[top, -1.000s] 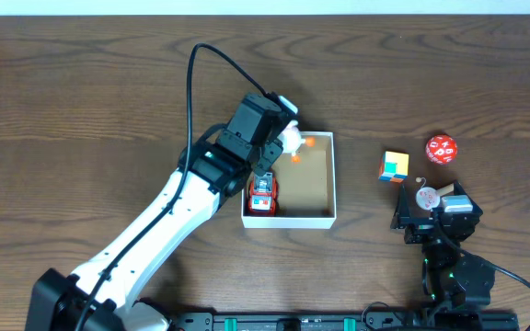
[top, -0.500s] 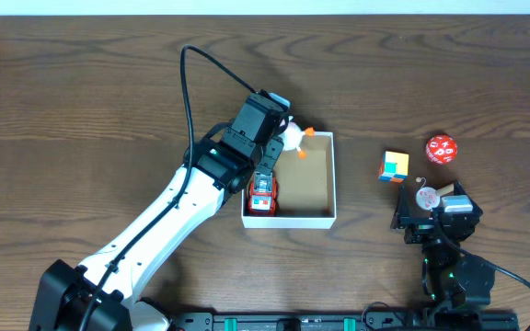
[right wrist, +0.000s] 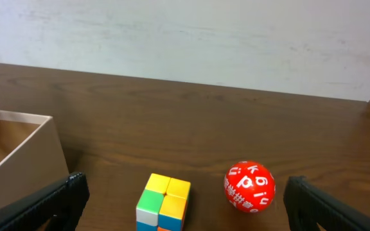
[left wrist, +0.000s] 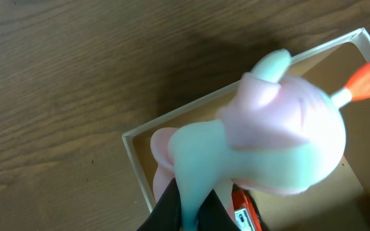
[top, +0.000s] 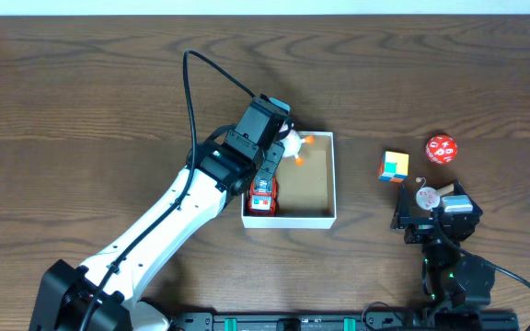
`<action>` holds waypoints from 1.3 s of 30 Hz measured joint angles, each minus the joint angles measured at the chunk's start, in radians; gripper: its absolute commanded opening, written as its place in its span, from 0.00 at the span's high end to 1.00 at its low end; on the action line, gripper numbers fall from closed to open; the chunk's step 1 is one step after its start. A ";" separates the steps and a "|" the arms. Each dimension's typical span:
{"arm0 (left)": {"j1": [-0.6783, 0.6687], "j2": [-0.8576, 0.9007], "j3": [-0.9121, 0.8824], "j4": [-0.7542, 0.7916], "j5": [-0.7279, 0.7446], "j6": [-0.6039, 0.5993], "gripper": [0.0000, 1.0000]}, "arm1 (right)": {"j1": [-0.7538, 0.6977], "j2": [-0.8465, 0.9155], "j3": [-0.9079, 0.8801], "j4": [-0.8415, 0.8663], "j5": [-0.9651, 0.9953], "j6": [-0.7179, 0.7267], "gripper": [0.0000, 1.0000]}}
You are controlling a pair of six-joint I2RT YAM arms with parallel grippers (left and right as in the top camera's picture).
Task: Pack container
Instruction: 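Carry the duck over the box and lower it inside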
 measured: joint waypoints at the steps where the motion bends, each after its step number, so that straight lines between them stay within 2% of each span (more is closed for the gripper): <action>1: 0.000 0.000 -0.001 0.000 0.000 0.000 0.94 | 0.000 0.000 0.000 0.000 0.000 0.000 0.01; 25: 0.000 0.112 -0.020 0.008 -0.005 0.000 0.93 | 0.000 0.000 0.000 0.000 0.000 0.000 0.01; 26: 0.000 0.112 -0.020 0.008 -0.009 0.000 0.86 | 0.000 0.000 0.000 0.000 0.000 0.000 0.01; 28: 0.000 0.112 -0.020 0.008 -0.015 -0.001 0.51 | 0.000 0.000 0.000 0.000 0.000 0.000 0.01; 31: 0.000 0.112 -0.020 0.008 -0.019 0.000 0.30 | 0.000 0.000 0.000 0.000 0.000 0.000 0.01; 33: 0.000 0.112 -0.020 0.013 -0.020 -0.004 0.25 | 0.000 0.000 0.000 0.000 0.000 0.000 0.01; 39: -0.001 0.112 -0.020 0.021 -0.024 -0.012 0.24 | 0.000 0.000 0.000 0.000 0.000 0.000 0.01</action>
